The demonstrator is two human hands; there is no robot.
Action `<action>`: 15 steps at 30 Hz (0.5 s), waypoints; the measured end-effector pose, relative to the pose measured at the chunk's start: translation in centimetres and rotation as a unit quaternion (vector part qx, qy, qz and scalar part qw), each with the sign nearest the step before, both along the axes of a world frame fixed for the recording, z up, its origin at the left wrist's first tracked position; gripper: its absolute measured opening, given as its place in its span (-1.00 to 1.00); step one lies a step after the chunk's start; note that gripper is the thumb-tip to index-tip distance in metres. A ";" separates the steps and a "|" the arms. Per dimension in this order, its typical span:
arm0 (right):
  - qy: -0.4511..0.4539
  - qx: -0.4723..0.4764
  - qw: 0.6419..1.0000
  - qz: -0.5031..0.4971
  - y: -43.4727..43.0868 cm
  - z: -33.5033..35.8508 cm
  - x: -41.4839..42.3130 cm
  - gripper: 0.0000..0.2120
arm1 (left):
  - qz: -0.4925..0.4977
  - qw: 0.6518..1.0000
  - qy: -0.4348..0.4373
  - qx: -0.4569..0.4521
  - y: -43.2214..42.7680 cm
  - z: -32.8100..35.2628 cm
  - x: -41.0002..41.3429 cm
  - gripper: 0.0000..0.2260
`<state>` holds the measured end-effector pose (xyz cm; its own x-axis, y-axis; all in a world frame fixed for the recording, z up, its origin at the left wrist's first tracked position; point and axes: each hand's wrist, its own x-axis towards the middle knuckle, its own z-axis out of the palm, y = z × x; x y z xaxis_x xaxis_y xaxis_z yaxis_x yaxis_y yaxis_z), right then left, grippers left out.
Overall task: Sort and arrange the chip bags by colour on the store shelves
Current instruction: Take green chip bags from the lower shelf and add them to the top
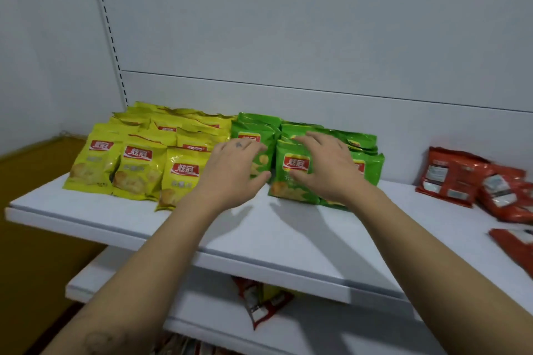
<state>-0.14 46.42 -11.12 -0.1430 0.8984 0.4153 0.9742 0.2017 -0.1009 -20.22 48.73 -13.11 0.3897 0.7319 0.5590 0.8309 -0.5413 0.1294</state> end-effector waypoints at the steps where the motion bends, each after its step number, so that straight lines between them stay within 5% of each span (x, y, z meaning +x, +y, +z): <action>1: 0.003 -0.006 1.000 0.005 -1.2 -0.7 0.8 -0.31 | 0.000 1.000 0.002 -0.007 -1.3 -0.6 0.9 -0.56; 15: 0.124 0.003 0.971 0.207 -12.8 -11.9 -2.4 -0.59 | 0.110 0.983 -0.095 -0.116 -15.3 -11.4 -2.8 -0.61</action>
